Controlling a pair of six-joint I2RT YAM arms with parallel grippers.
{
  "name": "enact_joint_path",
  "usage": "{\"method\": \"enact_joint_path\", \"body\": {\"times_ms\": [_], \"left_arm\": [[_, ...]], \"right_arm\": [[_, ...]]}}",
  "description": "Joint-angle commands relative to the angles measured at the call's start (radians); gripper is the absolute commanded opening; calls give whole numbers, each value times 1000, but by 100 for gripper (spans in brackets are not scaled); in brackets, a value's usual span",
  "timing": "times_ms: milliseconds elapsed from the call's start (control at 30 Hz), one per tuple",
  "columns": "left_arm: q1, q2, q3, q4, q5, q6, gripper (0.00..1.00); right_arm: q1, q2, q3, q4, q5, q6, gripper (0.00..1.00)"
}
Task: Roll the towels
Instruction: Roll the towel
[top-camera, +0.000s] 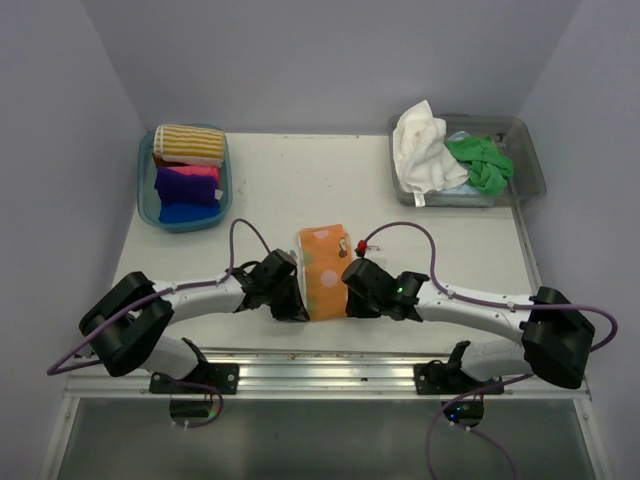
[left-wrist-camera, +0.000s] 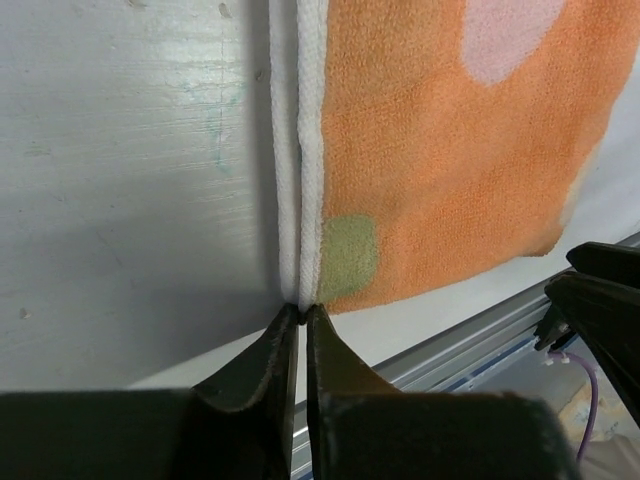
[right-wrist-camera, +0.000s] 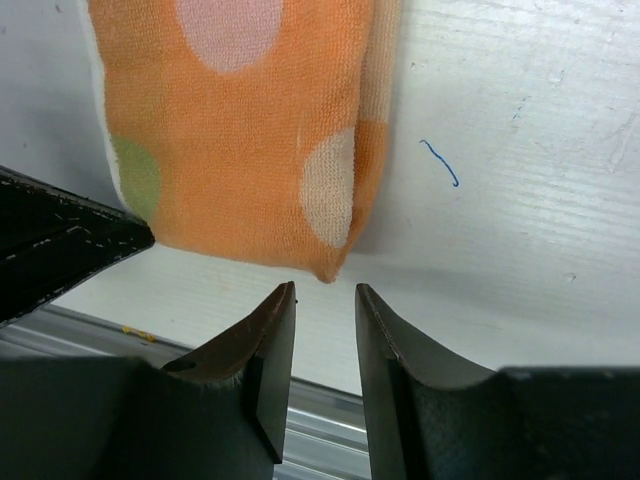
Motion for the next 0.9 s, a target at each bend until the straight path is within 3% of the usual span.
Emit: {"method": "enact_joint_path", "body": {"times_ms": [0, 133, 500, 600, 633, 733, 867], "left_arm": [[-6, -4, 23, 3, -16, 3, 8], [-6, -15, 29, -3, -26, 2, 0], [-6, -17, 47, -10, -31, 5, 0], [-6, -21, 53, -17, -29, 9, 0], [-6, -23, 61, -23, -31, 11, 0], [-6, -35, 70, -29, -20, 8, 0], [-4, -54, 104, -73, -26, 12, 0]], "right_arm": [[3, -12, -12, -28, 44, -2, 35], [5, 22, -14, 2, 23, -13, 35], [3, 39, -61, 177, -39, -73, 33], [3, 54, -79, 208, -50, -74, 23], [3, 56, -81, 206, -43, -64, 12], [3, 48, -76, 180, -24, -53, 1], [3, 11, -47, 110, 18, -47, 0]]}}
